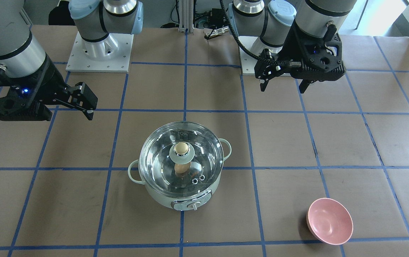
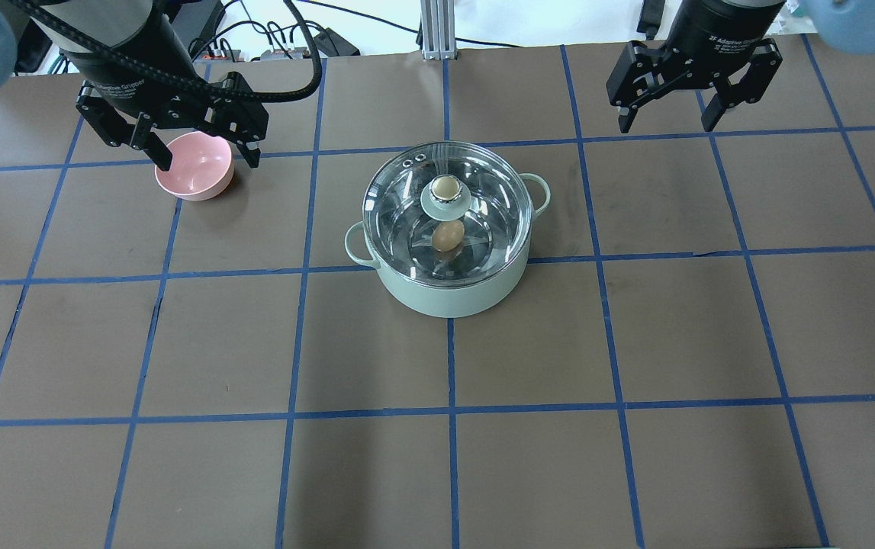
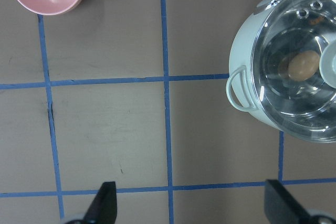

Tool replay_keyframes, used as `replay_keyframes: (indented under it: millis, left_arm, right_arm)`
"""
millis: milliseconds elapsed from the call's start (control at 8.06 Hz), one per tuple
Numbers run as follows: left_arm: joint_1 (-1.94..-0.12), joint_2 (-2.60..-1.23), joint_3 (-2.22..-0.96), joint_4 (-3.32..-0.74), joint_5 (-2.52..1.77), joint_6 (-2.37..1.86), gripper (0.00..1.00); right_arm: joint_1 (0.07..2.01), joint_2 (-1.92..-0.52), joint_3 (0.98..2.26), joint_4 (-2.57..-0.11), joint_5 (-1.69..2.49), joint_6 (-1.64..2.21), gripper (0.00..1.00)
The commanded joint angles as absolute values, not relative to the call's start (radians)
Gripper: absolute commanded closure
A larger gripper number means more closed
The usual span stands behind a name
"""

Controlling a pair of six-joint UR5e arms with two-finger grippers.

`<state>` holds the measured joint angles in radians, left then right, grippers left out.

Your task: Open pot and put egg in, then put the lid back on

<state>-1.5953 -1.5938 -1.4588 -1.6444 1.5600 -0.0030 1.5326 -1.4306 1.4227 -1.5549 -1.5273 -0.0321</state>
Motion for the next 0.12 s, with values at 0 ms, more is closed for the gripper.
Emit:
replay_keyframes:
  millis: [0]
  left_arm:
    - [-1.595,-1.594,-1.459,-1.644,1.56,-0.005,0.0]
  right_arm:
    - [1.532,-1.431,1.424,-1.554,-1.528,-0.032,0.0]
